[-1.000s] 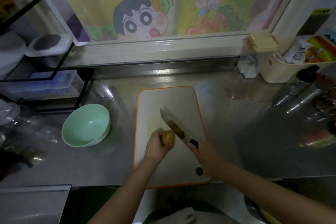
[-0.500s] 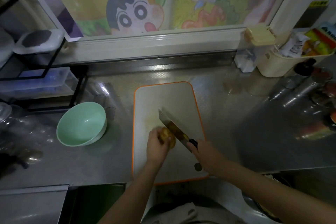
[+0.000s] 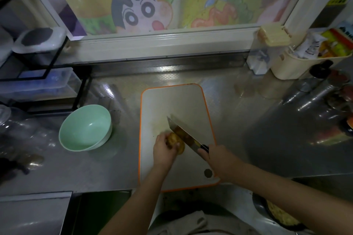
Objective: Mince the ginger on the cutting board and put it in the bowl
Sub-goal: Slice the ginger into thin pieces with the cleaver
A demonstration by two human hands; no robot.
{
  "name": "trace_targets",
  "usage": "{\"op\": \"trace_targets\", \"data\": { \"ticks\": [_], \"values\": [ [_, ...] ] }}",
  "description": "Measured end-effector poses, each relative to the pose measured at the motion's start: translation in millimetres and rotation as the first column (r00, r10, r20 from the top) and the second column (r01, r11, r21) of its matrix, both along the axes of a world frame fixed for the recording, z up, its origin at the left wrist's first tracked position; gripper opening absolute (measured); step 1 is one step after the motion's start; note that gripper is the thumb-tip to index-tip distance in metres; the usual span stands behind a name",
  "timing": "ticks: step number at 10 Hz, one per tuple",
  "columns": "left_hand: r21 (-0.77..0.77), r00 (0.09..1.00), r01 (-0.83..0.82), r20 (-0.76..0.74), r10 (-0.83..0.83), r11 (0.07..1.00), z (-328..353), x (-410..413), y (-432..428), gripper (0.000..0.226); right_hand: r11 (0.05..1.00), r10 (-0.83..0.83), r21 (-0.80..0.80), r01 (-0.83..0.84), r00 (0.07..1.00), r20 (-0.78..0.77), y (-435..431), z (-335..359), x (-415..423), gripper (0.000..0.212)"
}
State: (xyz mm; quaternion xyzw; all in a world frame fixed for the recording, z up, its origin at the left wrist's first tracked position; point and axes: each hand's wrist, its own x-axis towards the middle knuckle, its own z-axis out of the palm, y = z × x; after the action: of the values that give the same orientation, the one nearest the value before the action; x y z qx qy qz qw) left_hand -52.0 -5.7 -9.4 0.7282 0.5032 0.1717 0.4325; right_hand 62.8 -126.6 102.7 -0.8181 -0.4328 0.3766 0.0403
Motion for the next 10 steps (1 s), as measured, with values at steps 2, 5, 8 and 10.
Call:
{"op": "trace_targets", "data": {
  "ticks": [2, 5, 8, 10],
  "values": [
    [0.022, 0.998, 0.018, -0.056, -0.016, 1.000, 2.8, 4.3, 6.6, 0.040, 0.949, 0.312, -0.102, -0.300, 0.939, 0.143, 9.9, 22.0, -8.9, 0.042],
    [0.032, 0.993, 0.032, -0.114, -0.028, 0.999, 4.8, 6.1, 12.1, 0.033, 0.829, 0.551, -0.252, -0.499, 0.805, 0.220, 25.7, 20.2, -12.4, 0.054],
    [0.037, 0.992, 0.058, -0.115, -0.053, 0.998, 4.4, 4.9, 14.6, 0.036, 0.750, 0.657, -0.303, -0.588, 0.714, 0.241, 50.9, 7.8, -8.2, 0.048],
    [0.028, 0.988, 0.077, -0.137, -0.072, 0.997, 7.1, 8.3, 15.5, 0.034, 0.824, 0.558, -0.255, -0.507, 0.805, 0.201, 39.9, 7.1, -3.6, 0.045]
  ]
}}
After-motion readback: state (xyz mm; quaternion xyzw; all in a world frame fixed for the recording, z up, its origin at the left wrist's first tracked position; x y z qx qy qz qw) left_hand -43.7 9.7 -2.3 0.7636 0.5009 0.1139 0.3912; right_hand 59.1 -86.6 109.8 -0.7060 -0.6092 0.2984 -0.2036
